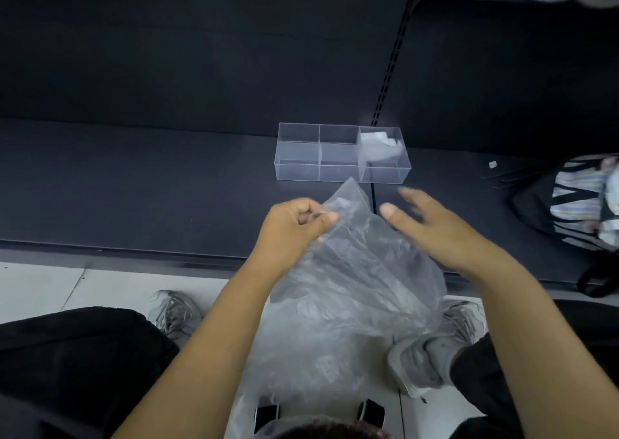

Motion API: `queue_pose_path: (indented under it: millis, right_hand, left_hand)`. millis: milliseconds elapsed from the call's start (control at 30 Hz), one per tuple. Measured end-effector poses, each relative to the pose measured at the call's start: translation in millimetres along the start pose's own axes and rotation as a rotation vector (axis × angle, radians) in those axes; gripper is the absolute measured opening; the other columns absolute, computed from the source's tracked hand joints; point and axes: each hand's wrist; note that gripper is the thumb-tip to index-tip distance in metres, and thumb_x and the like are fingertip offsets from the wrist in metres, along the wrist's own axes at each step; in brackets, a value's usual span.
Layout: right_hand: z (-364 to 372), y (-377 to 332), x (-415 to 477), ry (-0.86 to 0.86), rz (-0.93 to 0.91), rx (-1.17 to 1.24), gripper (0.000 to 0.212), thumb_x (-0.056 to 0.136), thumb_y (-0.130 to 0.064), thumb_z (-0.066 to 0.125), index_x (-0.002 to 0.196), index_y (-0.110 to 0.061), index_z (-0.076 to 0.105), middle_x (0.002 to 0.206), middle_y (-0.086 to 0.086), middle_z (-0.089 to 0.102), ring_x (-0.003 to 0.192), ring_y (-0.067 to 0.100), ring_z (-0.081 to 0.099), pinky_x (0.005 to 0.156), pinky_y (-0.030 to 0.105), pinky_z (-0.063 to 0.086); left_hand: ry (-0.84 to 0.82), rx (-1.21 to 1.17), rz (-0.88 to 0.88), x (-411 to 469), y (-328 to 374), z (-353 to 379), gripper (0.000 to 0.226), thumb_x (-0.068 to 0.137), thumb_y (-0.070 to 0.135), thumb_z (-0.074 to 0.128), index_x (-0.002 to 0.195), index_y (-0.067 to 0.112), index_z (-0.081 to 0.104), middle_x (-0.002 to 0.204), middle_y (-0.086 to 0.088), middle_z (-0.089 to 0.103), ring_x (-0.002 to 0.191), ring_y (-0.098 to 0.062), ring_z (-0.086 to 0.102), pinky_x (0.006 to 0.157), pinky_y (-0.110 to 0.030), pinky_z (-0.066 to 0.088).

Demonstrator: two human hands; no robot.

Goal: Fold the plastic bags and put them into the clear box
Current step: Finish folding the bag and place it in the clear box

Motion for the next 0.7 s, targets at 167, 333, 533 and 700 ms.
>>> queue_pose_path:
  millis: [167,333,533,700]
  right_hand:
    - [30.1,-15.4,4.8,-0.121,-0.290,0.356,0.074,0.066,-0.048,0.082,0.132,-0.037,0.050,0.128,-0.014,0.059,0.122,0.004,0.052,0.097,0.019,0.046]
    - [29.3,6.2,11.7,-0.151,-0.181,0.513,0.027,0.076,-0.034,0.074,0.076,-0.008,0.068,0.081,0.011,0.070,0.075,0.020,0.063,0.076,0.041,0.054]
    - [42.5,-3.4,21.6,-0.204,-0.185,0.607,0.029,0.088,-0.034,0.065,0.084,-0.006,0.062,0.079,0.012,0.064,0.071,0.024,0.060,0.071,0.035,0.049]
    - [38.2,3.0,34.2,-0.390,-0.129,0.600,0.032,0.080,-0.043,0.073,0.087,-0.013,0.064,0.085,0.007,0.068,0.076,0.022,0.064,0.072,0.034,0.050]
  left_hand:
    - [-0.206,0.045,0.041,-5.9,10.5,1.3,0.012,0.084,0.025,0.072,0.080,0.014,0.073,0.055,0.009,0.061,0.049,-0.002,0.048,0.051,-0.013,0.041]
    - [-0.026,0.102,-0.033,0.5,7.0,-20.4,0.021,0.084,0.036,0.070,0.076,0.018,0.074,0.061,-0.012,0.061,0.052,-0.014,0.045,0.053,-0.021,0.041]
    - [-0.281,0.177,-0.111,18.9,14.0,-14.6,0.035,0.079,0.053,0.068,0.108,0.034,0.067,0.105,0.015,0.069,0.096,0.000,0.064,0.083,-0.019,0.052]
    - [0.042,0.050,-0.146,49.1,12.0,-8.9,0.031,0.084,0.037,0.071,0.088,0.006,0.073,0.084,-0.008,0.074,0.073,-0.012,0.065,0.075,-0.029,0.054]
Point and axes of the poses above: each hand's wrist, its own x-axis towards the middle knuckle, its own z-axis out of the palm, y = z × x
